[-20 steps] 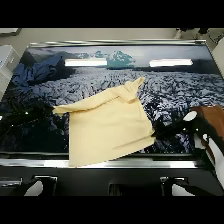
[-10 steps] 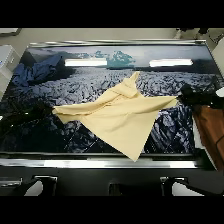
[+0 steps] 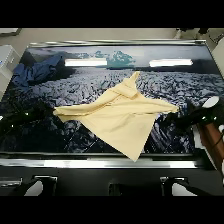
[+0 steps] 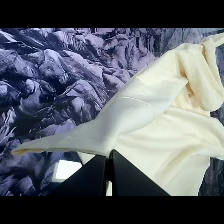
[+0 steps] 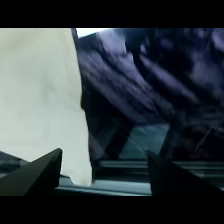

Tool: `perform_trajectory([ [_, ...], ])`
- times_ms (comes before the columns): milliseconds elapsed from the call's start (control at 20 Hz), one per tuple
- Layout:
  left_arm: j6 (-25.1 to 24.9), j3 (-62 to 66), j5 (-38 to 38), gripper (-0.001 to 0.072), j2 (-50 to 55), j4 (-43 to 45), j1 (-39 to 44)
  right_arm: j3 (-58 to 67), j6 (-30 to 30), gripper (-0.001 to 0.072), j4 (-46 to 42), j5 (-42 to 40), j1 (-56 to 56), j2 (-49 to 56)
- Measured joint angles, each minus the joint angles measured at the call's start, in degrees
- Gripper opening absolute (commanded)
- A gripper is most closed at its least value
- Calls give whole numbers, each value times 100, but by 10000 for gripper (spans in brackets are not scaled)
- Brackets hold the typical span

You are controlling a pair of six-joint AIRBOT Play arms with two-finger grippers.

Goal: Fold the clothes and pants, and hang the long-sleeved shirts on hangers.

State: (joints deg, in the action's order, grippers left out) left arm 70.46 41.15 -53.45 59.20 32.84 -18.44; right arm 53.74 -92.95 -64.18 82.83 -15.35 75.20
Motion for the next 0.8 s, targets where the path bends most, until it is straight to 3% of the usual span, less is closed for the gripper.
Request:
perform_trajectory([
  [250,-15,-2,-50,23,0,0,0,-2009,61,612,796,-824,1235,-667],
  [500,-20,-2,-205,23,0,-2,0,-2671,-173,598,1591,-1596,2194,-824],
  [550,-17,-2,-210,23,0,-2,0,-2712,-227,468,1733,-1775,2356,-831],
  [600,-20,-2,-229,23,0,-2,0,-2750,-269,217,1847,-2017,2540,-837],
  [650,-17,-2,-245,23,0,-2,0,-2778,-278,38,1926,-2284,2710,-831],
  [800,-87,66,-264,21,-42,4,0,-2693,-260,38,2118,-2590,3014,-876],
])
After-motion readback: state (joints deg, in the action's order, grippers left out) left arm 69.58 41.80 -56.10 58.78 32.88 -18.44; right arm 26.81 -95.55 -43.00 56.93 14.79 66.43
